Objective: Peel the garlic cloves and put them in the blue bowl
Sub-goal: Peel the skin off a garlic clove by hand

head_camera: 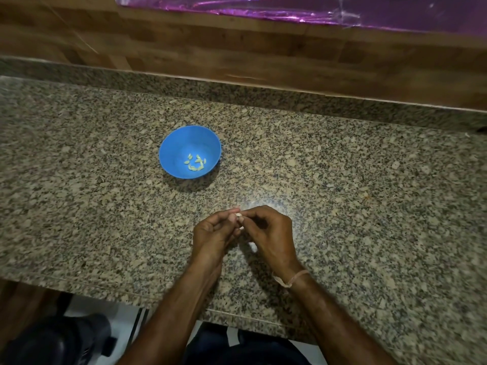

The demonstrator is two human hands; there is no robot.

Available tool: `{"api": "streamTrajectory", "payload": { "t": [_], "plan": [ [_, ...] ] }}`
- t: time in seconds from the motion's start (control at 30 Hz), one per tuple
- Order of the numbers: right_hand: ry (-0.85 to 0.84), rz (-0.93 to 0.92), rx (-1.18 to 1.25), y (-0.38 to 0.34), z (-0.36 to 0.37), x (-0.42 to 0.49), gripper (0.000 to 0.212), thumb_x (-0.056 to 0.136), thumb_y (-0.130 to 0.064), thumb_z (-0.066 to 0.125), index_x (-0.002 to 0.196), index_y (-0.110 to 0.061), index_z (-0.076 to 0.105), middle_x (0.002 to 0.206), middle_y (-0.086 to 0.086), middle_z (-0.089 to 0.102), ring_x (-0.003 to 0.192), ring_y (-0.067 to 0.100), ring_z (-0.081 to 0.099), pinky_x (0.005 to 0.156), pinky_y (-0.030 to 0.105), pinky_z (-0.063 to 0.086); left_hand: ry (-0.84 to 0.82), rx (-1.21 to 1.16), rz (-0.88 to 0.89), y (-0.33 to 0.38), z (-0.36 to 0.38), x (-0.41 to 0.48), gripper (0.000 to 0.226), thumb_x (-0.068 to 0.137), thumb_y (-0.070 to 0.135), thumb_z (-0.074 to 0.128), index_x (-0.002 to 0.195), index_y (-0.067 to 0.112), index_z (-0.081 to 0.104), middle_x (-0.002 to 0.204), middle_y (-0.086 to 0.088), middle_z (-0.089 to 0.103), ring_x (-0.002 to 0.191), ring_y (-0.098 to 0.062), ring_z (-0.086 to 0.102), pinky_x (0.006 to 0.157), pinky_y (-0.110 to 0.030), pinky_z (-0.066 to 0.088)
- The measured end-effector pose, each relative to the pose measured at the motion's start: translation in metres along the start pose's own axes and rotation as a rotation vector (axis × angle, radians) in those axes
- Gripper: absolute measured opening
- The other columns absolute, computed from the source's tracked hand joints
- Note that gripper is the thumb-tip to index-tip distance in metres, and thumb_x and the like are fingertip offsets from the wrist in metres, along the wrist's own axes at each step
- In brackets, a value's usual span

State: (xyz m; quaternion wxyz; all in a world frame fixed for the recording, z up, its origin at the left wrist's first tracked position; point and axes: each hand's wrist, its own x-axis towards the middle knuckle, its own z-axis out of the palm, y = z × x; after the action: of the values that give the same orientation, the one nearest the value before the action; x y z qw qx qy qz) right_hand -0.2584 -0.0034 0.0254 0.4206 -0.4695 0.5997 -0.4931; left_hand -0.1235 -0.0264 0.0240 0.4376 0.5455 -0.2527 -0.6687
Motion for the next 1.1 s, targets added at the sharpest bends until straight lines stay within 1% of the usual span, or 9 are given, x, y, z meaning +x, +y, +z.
{"api": "streamTrajectory", "payload": {
  "t": [0.17, 0.27, 0.33, 0.5, 0.63, 0.73, 0.87, 1.03, 1.1],
  "plan": [
    [0.027, -0.047, -0.096, 0.003, 0.004, -0.005, 0.004, 0.093, -0.014, 0.08, 0.095, -0.014, 0.083, 0.087, -0.008, 0.077, 0.08, 0.007, 0.074, 0.071, 0.03, 0.062, 0.092, -0.003, -0.017, -0.005, 0.0, 0.0, 0.01, 0.094, 0.002, 0.07, 0.1, 0.005, 0.077, 0.091, -0.014, 0.08, 0.079, -0.018, 0.073, 0.072, -0.026, 0.062],
    [0.034, -0.061, -0.162, 0.009, 0.009, -0.005, 0.004, 0.094, -0.018, 0.079, 0.096, -0.017, 0.083, 0.088, -0.009, 0.077, 0.08, 0.007, 0.073, 0.071, 0.034, 0.062, 0.128, -0.031, -0.044, -0.011, -0.003, 0.002, 0.013, 0.092, 0.003, 0.072, 0.104, 0.002, 0.076, 0.094, -0.016, 0.079, 0.081, -0.02, 0.073, 0.07, -0.024, 0.062],
    [0.041, -0.034, -0.12, 0.012, 0.011, -0.007, 0.004, 0.094, -0.019, 0.079, 0.097, -0.018, 0.083, 0.089, -0.01, 0.078, 0.083, 0.008, 0.075, 0.074, 0.037, 0.063, 0.134, -0.053, -0.061, -0.015, -0.005, 0.004, 0.016, 0.092, 0.003, 0.072, 0.107, 0.0, 0.075, 0.094, -0.014, 0.08, 0.079, -0.018, 0.073, 0.069, -0.023, 0.062],
    [0.044, 0.034, -0.034, 0.011, 0.016, -0.013, 0.005, 0.096, -0.015, 0.077, 0.097, -0.015, 0.082, 0.086, -0.009, 0.079, 0.082, 0.01, 0.076, 0.074, 0.031, 0.063, 0.153, 0.017, -0.037, -0.024, -0.01, 0.008, 0.009, 0.095, 0.004, 0.072, 0.102, 0.003, 0.076, 0.088, -0.016, 0.077, 0.077, -0.023, 0.066, 0.074, -0.034, 0.057],
    [0.061, 0.124, -0.037, 0.023, 0.016, -0.009, 0.004, 0.097, -0.018, 0.076, 0.095, -0.018, 0.079, 0.084, -0.005, 0.078, 0.082, 0.014, 0.075, 0.076, 0.038, 0.062, 0.181, 0.271, 0.086, -0.029, -0.019, 0.017, 0.006, 0.095, 0.012, 0.074, 0.098, 0.013, 0.079, 0.085, -0.01, 0.078, 0.071, -0.02, 0.065, 0.068, -0.033, 0.053],
    [0.039, 0.178, -0.079, 0.031, 0.013, -0.009, 0.006, 0.096, -0.019, 0.077, 0.09, -0.016, 0.078, 0.078, 0.0, 0.077, 0.074, 0.021, 0.075, 0.072, 0.045, 0.063, 0.199, 0.629, 0.297, -0.024, -0.031, 0.026, 0.008, 0.094, 0.015, 0.074, 0.099, 0.015, 0.081, 0.087, 0.005, 0.079, 0.079, -0.007, 0.074, 0.072, -0.023, 0.058],
    [0.015, 0.193, -0.215, 0.048, 0.018, -0.011, 0.008, 0.093, -0.015, 0.078, 0.088, -0.021, 0.077, 0.08, -0.006, 0.077, 0.076, 0.012, 0.074, 0.076, 0.044, 0.062, 0.14, 0.84, 0.47, -0.01, -0.04, 0.042, 0.012, 0.092, 0.012, 0.075, 0.102, 0.01, 0.082, 0.092, 0.002, 0.079, 0.085, -0.01, 0.072, 0.073, -0.004, 0.047],
    [0.016, 0.139, -0.416, 0.054, 0.025, -0.017, 0.009, 0.092, -0.021, 0.076, 0.085, -0.024, 0.071, 0.082, -0.01, 0.073, 0.08, 0.008, 0.068, 0.076, 0.037, 0.058, 0.051, 0.921, 0.533, -0.01, -0.051, 0.054, 0.023, 0.096, 0.01, 0.071, 0.118, 0.009, 0.078, 0.109, -0.004, 0.076, 0.101, -0.017, 0.07, 0.091, -0.03, 0.055],
    [0.006, 0.107, -0.488, 0.051, 0.028, -0.021, 0.013, 0.092, -0.019, 0.073, 0.082, -0.023, 0.068, 0.079, -0.008, 0.07, 0.076, 0.01, 0.066, 0.072, 0.037, 0.056, 0.04, 0.924, 0.547, -0.015, -0.057, 0.051, 0.029, 0.096, 0.006, 0.07, 0.124, 0.008, 0.075, 0.114, -0.006, 0.073, 0.103, -0.019, 0.069, 0.092, -0.033, 0.055]
  ]
}}
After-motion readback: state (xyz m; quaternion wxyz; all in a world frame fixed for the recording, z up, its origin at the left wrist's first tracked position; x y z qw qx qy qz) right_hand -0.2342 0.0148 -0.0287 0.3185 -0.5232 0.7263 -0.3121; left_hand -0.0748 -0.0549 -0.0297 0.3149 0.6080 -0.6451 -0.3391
